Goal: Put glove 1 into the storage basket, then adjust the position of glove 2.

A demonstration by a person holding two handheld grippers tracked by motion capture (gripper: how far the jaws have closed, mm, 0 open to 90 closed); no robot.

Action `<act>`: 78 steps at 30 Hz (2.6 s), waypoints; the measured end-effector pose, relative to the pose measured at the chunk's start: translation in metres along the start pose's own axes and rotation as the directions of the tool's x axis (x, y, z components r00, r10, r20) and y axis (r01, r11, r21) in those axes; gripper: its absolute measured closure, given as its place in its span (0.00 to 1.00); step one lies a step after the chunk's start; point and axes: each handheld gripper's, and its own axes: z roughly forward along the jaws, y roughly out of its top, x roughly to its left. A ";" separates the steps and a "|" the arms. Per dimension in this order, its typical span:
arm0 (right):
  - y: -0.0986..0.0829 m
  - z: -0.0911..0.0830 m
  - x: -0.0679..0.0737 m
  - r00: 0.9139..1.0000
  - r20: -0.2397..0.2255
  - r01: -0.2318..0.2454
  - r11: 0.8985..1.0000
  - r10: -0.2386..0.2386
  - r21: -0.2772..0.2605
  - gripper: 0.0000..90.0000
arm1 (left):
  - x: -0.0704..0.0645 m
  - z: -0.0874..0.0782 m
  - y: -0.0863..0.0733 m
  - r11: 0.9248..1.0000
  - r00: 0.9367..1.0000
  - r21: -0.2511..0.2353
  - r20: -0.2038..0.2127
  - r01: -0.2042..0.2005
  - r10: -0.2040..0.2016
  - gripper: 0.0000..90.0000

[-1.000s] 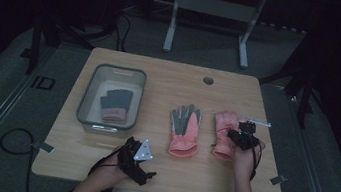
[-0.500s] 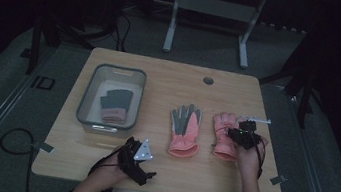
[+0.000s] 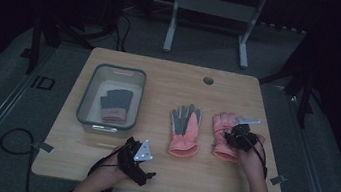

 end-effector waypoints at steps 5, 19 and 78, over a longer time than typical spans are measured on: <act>0.000 0.003 -0.004 0.998 -0.038 -0.039 0.999 0.040 0.013 0.87 | -0.002 0.002 0.001 1.000 1.000 0.011 -0.004 -0.017 0.017 0.01; 0.008 -0.028 -0.007 0.990 -0.039 -0.136 0.988 0.134 -0.070 0.96 | 0.000 0.000 0.000 1.000 1.000 -0.003 0.014 -0.004 0.004 0.01; 0.070 -0.015 0.136 0.992 -0.112 -0.073 0.992 0.061 -0.102 0.96 | -0.001 0.002 0.000 1.000 0.999 -0.005 0.033 -0.011 0.012 0.01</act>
